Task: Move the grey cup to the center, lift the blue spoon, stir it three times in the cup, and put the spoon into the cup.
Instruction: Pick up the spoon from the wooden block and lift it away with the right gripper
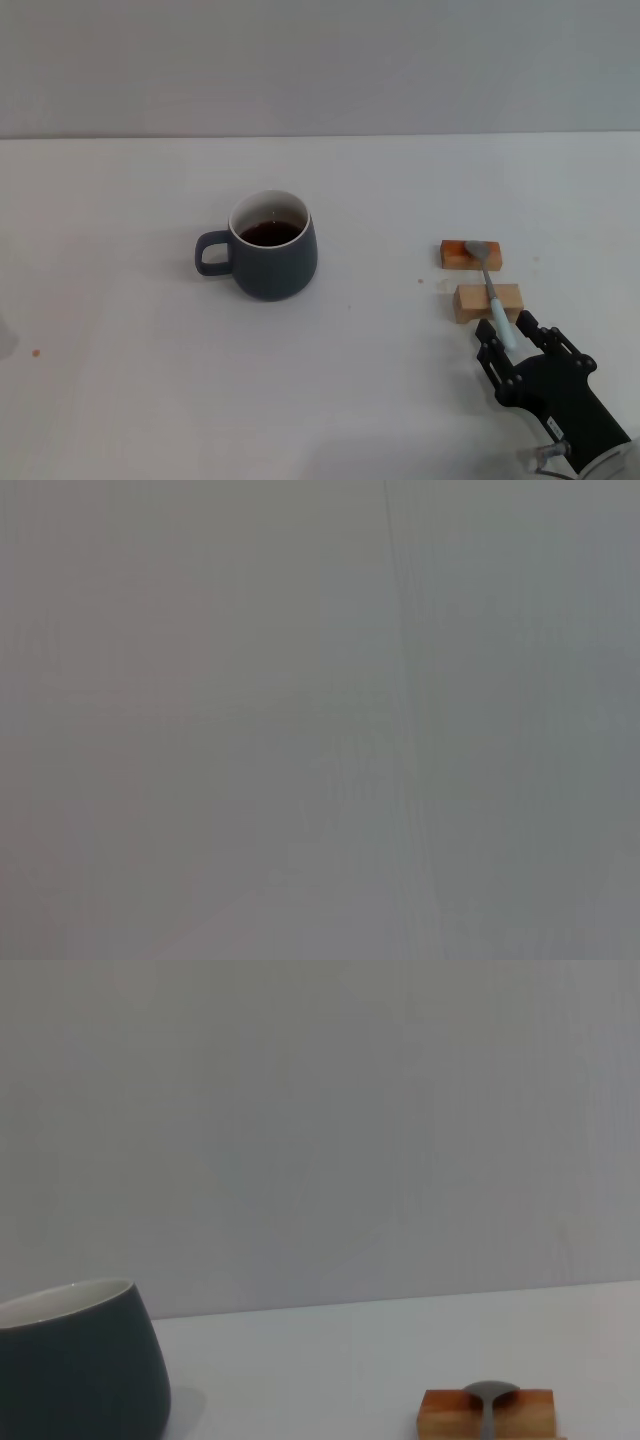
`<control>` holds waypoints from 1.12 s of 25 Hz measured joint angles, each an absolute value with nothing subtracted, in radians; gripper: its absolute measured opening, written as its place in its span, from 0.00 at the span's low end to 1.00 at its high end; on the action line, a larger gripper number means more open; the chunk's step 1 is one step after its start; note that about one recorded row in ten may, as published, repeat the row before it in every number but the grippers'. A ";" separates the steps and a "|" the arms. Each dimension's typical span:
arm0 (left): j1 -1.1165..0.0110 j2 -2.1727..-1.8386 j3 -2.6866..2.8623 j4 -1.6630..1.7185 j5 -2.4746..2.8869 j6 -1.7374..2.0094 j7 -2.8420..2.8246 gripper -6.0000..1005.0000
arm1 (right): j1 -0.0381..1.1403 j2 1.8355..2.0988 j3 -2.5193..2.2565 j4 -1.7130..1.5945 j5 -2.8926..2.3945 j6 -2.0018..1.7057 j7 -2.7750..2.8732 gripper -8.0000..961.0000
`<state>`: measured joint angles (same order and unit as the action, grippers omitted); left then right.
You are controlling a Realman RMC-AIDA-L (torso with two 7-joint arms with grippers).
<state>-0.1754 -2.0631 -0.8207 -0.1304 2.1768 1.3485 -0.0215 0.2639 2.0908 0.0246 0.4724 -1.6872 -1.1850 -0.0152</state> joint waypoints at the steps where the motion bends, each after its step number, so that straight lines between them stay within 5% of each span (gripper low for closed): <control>1: -0.175 -2.063 -0.821 -0.130 2.177 1.348 -0.021 0.00 | 0.264 2.091 0.025 0.473 -1.687 -1.185 -0.015 0.54; 28: -0.172 -2.063 -0.821 -0.130 2.175 1.350 -0.022 0.00 | 0.255 2.090 0.024 0.485 -1.689 -1.192 -0.015 0.46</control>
<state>-0.1719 -2.0631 -0.8207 -0.1297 2.1748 1.3499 -0.0220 0.2549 2.0898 0.0245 0.4847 -1.6885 -1.1919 -0.0153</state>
